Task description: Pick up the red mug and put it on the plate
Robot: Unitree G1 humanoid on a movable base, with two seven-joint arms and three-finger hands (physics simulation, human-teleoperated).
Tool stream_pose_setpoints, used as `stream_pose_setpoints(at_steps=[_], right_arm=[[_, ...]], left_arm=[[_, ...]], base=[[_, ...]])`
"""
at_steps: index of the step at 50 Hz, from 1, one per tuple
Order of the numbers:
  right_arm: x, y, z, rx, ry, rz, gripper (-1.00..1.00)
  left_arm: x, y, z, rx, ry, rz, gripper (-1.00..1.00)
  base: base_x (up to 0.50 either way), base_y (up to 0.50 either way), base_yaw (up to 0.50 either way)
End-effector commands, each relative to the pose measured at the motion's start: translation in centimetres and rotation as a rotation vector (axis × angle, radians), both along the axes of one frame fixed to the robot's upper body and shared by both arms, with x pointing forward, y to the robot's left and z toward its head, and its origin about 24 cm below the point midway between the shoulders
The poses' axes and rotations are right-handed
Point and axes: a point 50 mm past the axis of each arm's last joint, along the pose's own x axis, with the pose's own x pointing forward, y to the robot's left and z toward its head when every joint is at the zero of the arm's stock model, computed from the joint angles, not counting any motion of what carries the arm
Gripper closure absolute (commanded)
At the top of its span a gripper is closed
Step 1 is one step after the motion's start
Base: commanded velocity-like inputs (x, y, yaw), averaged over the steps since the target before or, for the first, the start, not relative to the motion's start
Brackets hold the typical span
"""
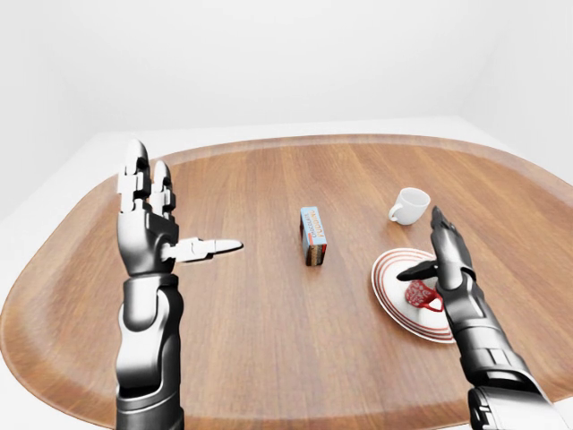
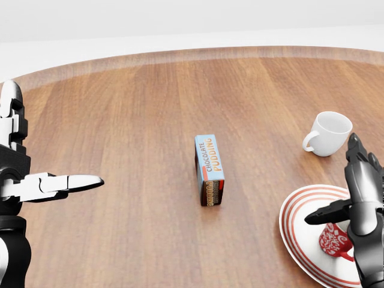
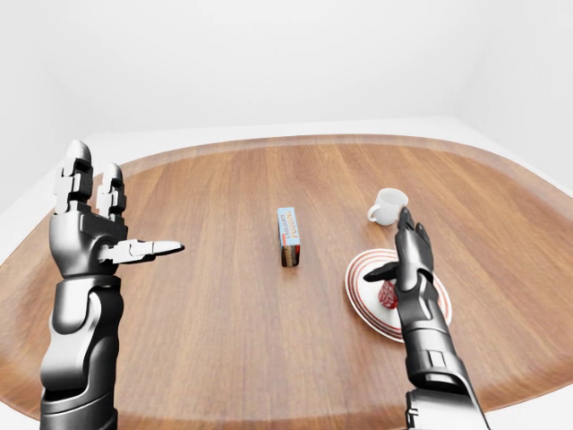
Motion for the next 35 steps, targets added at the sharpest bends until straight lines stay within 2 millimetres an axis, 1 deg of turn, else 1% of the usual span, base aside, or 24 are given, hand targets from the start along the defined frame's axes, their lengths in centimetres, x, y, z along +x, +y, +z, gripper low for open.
stream_pose_setpoints(at_steps=[1,4,6,7,8,11,13,14,15,17,19,21,23,25,26,27,28,31,32,35], right_arm=[[0.2,4.1,6.9,-0.066,-0.173,0.279,-1.0],[0.1,5.2,9.3,-0.098,-0.221,0.348,-1.0],[0.1,5.8,10.6,-0.085,-0.253,0.389,-1.0],[0.0,6.2,11.8,-0.03,-0.301,0.423,-1.0],[-0.2,7.0,14.1,0.095,-0.427,0.489,-1.0],[-1.0,7.3,17.3,0.276,-0.634,0.564,-1.0],[-1.3,6.9,18.4,0.361,-0.731,0.571,-1.0],[-1.4,6.4,18.6,0.411,-0.765,0.559,-1.0],[-1.4,5.9,18.5,0.476,-0.796,0.543,-1.0],[-1.1,5.7,17.7,0.46,-0.753,0.527,-1.0],[-0.8,4.9,16.9,0.552,-0.769,0.47,-1.0],[-0.5,5.0,15.6,0.535,-0.702,0.457,-1.0],[-0.4,4.8,15.5,0.605,-0.732,0.439,-1.0],[-0.3,4.4,14.9,0.643,-0.729,0.412,-1.0],[-0.1,3.9,14.1,0.678,-0.716,0.377,-1.0],[-0.1,3.9,14.1,0.683,-0.715,0.374,-1.0],[0.0,3.5,13.1,0.715,-0.694,0.338,-1.0],[0.1,3.0,11.9,0.811,-0.691,0.294,-1.0],[0.3,3.1,10.8,0.781,-0.632,0.278,-1.0],[0.5,3.4,9.5,0.816,-0.593,0.262,-1.0]], left_arm=[[0.0,0.1,-0.1,0.002,0.006,0.002,-1.0],[0.0,0.1,0.0,0.002,-0.002,0.001,-1.0],[0.0,0.1,0.0,-0.001,-0.001,0.002,-1.0],[0.0,0.1,-0.1,0.001,0.004,0.003,-1.0],[0.0,0.1,-0.1,0.002,0.005,0.002,-1.0],[-0.1,0.1,0.0,0.001,-0.001,0.003,-1.0],[-0.1,0.2,-0.1,0.001,0.002,0.004,-1.0],[0.0,0.2,-0.1,0.0,0.004,0.006,-1.0],[-0.1,0.2,-0.1,0.001,0.004,0.007,-1.0],[-0.1,0.2,0.0,0.001,-0.001,0.007,-1.0],[-0.1,0.2,0.2,-0.001,-0.011,0.006,-1.0],[-0.2,0.2,0.1,-0.001,-0.005,0.005,-1.0],[-0.2,0.2,0.0,0.001,0.0,0.005,-1.0],[-0.1,0.3,0.0,0.0,-0.002,0.007,-1.0],[-0.1,0.3,0.2,0.001,-0.009,0.007,-1.0],[-0.1,0.3,0.2,0.001,-0.01,0.007,-1.0],[-0.2,0.3,0.2,-0.001,-0.008,0.009,-1.0],[-0.1,0.3,0.0,0.0,-0.001,0.01,-1.0],[-0.1,0.3,0.1,0.001,-0.006,0.01,-1.0],[-0.1,0.3,0.1,0.001,-0.006,0.01,-1.0]], base=[[0.0,0.0,0.0],[0.0,0.0,0.0],[0.0,0.0,0.0],[0.0,0.0,0.0],[0.0,0.0,0.0],[0.0,0.0,0.0],[0.0,0.0,0.0],[0.0,0.0,0.0],[0.0,0.0,0.0],[0.0,0.0,0.0],[0.0,0.0,0.0],[0.0,0.0,0.0],[0.0,0.0,0.0],[0.0,0.0,0.0],[0.0,0.0,0.0],[0.0,0.0,0.0],[0.0,0.0,0.0],[0.0,0.0,0.0],[0.0,0.0,0.0],[0.0,0.0,0.0]])
